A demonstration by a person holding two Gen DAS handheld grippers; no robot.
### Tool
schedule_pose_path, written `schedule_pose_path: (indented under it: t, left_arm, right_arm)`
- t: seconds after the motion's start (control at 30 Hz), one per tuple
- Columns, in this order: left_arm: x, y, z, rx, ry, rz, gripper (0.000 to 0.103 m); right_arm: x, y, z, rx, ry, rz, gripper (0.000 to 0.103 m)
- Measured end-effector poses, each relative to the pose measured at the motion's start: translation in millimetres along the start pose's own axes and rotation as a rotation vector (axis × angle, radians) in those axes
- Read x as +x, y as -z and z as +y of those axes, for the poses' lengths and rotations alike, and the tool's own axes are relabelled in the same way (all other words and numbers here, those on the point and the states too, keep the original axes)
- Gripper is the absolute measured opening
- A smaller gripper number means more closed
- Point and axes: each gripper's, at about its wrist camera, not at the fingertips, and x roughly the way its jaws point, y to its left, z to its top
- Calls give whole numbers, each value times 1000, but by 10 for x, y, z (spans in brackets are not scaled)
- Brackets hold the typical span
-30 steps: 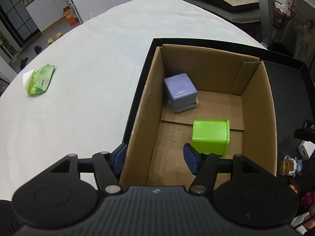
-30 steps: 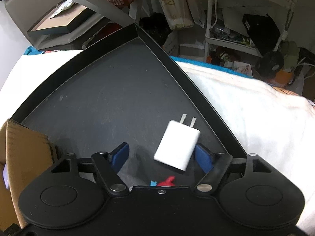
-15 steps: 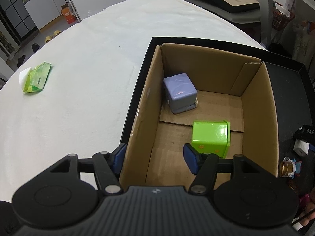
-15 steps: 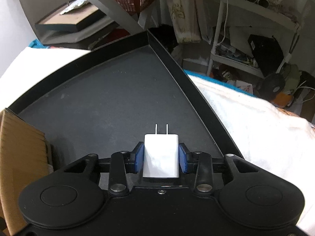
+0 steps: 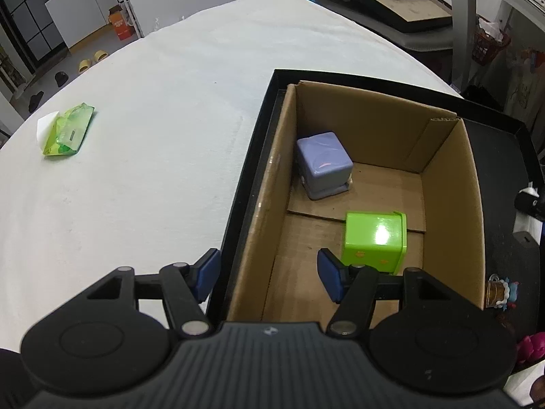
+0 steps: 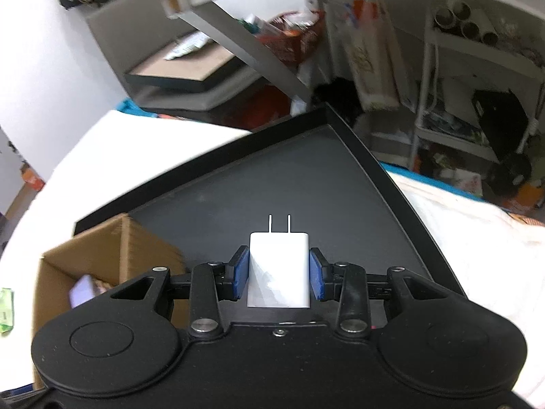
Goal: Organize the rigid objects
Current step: 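Carry the white plug into the box and open the right tool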
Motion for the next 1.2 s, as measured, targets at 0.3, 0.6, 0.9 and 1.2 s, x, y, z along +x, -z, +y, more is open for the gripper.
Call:
schedule_pose_path:
  t: [0.3, 0.6, 0.9, 1.2]
  left_arm:
    - [-54, 5, 150, -19, 28, -55, 57]
    - [-66, 28, 240, -33, 88, -60, 31]
    - [-2, 29, 332, -54, 143, -44, 11]
    - [43, 9, 418, -71, 188, -30, 10]
  right_arm:
    - [-230, -22, 273, -90, -117, -71, 36]
    - [-306, 21, 480, -161, -204, -91, 36]
    - [-337, 93, 728, -241, -274, -90, 36]
    - [-213, 239, 1048, -349, -293, -36, 36]
